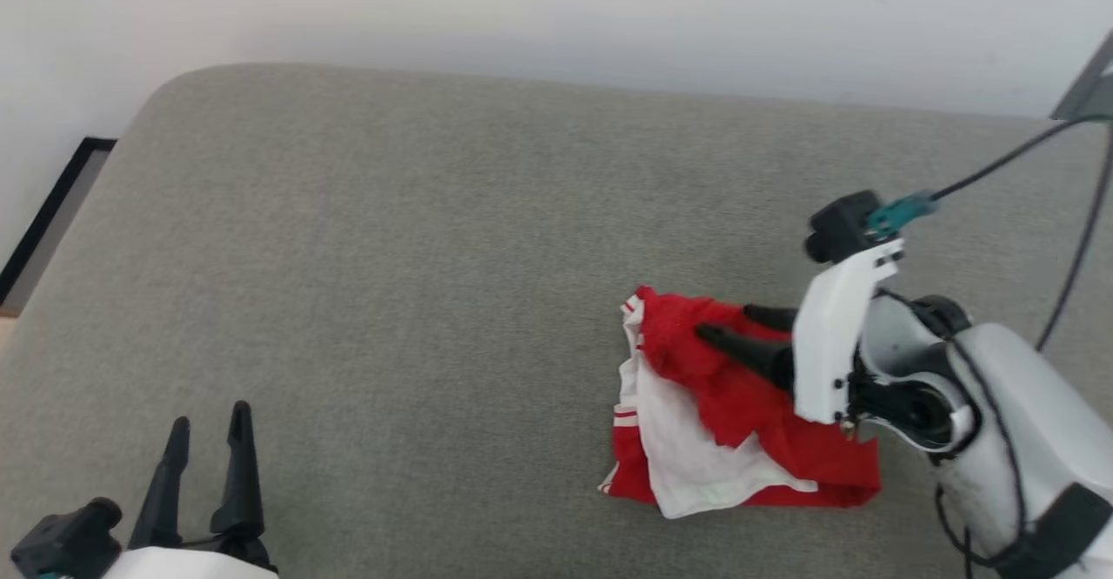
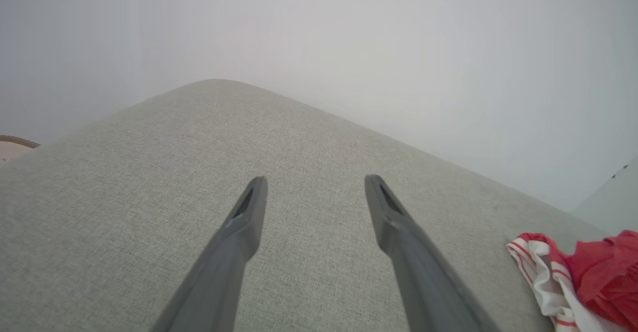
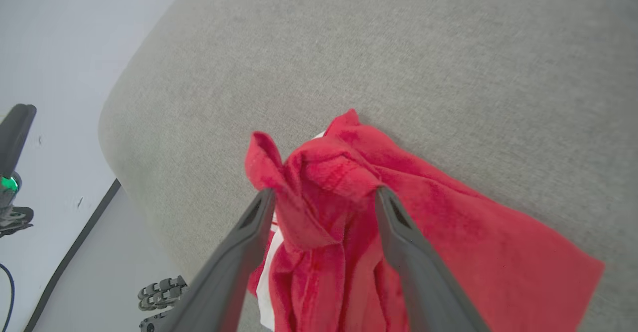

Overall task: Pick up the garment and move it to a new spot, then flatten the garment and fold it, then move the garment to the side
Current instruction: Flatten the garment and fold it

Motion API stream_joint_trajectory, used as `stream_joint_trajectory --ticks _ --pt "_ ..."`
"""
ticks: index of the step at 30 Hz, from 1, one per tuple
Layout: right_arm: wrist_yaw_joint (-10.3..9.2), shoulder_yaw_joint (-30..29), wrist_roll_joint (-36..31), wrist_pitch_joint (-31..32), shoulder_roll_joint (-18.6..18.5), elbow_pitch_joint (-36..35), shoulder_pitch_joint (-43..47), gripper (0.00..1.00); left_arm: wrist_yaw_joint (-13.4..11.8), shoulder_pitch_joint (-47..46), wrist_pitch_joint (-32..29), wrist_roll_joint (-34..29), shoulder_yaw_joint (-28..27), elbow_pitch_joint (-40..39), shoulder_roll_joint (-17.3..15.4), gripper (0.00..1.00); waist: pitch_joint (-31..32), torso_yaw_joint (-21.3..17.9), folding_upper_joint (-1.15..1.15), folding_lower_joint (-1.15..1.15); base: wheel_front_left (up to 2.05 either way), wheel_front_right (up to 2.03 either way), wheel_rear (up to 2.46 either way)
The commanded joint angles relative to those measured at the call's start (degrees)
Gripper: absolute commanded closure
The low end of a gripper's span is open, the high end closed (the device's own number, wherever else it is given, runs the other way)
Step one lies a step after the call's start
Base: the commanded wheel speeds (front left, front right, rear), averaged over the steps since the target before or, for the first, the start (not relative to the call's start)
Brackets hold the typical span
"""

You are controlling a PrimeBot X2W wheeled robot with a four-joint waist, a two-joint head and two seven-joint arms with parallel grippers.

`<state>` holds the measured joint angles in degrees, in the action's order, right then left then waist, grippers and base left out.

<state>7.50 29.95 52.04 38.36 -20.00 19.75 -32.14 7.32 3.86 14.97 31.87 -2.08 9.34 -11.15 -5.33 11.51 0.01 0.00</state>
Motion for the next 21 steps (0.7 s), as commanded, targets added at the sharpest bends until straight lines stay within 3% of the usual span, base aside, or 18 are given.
stream_joint_trajectory --ticks 1,13,21 --pt "-0.02 -1.2 1.0 -0.9 -0.9 -1.9 1.4 0.00 0.2 0.8 0.3 0.3 -0.6 -0.3 -0.3 0.00 0.5 -1.4 -0.01 0.00 0.00 0.00 0.00" --pt "-0.03 -8.8 0.2 -5.7 -4.8 -9.0 7.0 0.00 0.2 1.6 0.3 -0.4 -2.3 -1.2 -1.1 0.00 1.7 -6.2 -0.01 0.00 0.00 0.00 0.00" --pt "-0.03 -13.7 -5.9 -23.1 -7.1 -11.5 13.8 0.00 0.2 3.7 0.3 -2.2 -3.4 -2.5 -1.7 0.00 3.8 -9.2 -0.01 0.00 0.00 0.00 0.00"
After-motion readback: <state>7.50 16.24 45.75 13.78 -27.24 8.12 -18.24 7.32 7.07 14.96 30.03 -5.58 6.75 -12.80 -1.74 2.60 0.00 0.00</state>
